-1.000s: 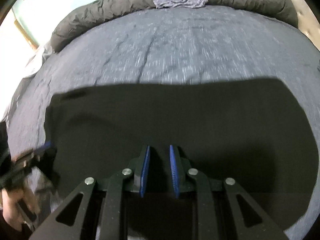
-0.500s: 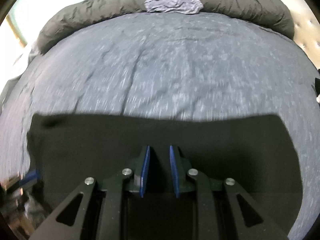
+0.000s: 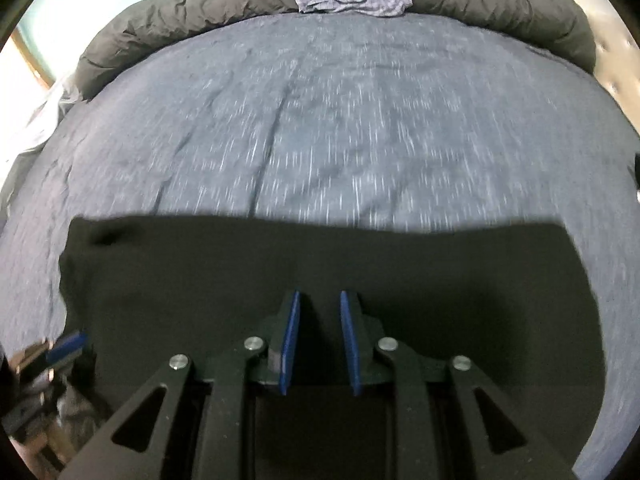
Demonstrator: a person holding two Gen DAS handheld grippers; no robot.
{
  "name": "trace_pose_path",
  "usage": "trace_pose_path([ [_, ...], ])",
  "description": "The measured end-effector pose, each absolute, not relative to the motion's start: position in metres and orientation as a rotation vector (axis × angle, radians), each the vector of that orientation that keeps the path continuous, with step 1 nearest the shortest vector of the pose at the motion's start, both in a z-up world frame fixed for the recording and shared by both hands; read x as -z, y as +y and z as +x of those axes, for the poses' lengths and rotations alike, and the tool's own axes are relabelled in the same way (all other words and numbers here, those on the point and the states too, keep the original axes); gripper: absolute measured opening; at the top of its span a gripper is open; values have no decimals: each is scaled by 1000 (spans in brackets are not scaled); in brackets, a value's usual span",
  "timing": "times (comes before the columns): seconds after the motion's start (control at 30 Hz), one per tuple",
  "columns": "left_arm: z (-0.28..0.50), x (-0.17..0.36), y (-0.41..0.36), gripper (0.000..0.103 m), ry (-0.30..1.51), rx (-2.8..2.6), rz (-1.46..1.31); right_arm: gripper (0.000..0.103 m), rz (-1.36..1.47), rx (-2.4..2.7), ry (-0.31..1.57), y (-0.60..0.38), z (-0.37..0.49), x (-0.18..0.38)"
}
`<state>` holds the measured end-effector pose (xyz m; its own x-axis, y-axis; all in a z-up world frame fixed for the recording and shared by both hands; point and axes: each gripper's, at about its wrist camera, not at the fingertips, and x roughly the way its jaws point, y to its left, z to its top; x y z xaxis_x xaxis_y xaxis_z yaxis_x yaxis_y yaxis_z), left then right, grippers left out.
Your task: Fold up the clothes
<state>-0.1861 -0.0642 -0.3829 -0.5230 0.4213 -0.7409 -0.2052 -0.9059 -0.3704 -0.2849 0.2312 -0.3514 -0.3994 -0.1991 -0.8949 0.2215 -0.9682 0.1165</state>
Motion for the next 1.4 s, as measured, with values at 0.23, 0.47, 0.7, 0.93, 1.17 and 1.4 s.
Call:
trace_pose_path([
  [0.23, -187, 382, -62, 31, -337, -2445, -1282, 21, 1499, 2447, 90, 231, -215, 347],
  [0.47, -177, 369, -72, 44, -381, -2461, -1268, 21, 1408, 2488, -77, 261, -163, 327],
  [0.7, -154, 358, -101, 55, -483, -2514, -1273, 23, 1261, 2556, -312, 300, -137, 318],
  [0.93, -135, 367, -129, 57, -613, -2534, -1298, 29, 1232, 2522, -300, 287, -137, 315],
  [1.17, -137, 383, -140, 66, -738, -2466, -1318, 31, 1245, 2479, -310, 265, -154, 320],
  [1.4, -143, 406, -144, 76, -830, -2409, -1362, 31, 1227, 2499, -347, 281, -141, 325],
])
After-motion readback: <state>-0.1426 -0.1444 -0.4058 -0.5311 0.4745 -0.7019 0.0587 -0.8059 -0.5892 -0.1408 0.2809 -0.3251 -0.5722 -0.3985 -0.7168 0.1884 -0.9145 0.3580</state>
